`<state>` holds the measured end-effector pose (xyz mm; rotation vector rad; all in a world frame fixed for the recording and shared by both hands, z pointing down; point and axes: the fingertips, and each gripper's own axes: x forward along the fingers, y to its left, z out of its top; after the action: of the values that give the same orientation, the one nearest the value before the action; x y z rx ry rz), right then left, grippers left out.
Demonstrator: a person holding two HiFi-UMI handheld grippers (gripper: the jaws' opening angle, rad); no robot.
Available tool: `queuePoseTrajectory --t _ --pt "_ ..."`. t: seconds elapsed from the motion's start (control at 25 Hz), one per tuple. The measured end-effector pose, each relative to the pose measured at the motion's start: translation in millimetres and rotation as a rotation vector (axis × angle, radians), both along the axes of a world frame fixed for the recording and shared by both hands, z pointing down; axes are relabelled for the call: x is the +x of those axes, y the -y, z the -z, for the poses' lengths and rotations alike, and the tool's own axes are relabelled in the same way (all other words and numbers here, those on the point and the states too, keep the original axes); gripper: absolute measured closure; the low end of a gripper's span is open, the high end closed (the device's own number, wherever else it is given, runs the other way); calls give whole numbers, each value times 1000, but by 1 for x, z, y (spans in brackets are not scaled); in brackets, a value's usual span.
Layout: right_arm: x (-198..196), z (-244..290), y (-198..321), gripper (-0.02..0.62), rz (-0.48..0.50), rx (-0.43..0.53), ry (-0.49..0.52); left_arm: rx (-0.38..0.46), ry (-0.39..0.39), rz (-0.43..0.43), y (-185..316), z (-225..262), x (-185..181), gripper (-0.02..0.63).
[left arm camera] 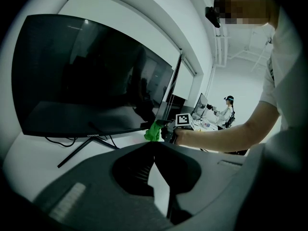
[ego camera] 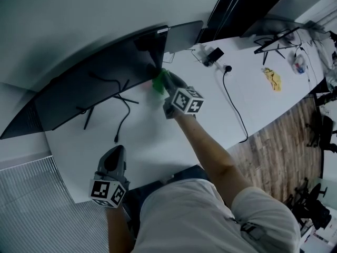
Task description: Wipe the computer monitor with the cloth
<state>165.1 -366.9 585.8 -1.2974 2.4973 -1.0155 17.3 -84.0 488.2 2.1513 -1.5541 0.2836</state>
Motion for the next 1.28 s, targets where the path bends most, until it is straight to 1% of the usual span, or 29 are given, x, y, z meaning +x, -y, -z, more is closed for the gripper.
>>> queuePoseTrajectory --t 0.16,0.44,1.04,1.28 --pt "0 19 -3 537 14 31 9 10 -2 -14 1 4 3 597" --pt "3 65 -6 537 33 113 29 33 -1 -57 3 13 8 597" --pt "10 176 -22 538 29 280 56 100 -12 -146 16 38 4 597" --pt "13 218 -32 538 29 350 43 119 -17 -169 15 44 1 597"
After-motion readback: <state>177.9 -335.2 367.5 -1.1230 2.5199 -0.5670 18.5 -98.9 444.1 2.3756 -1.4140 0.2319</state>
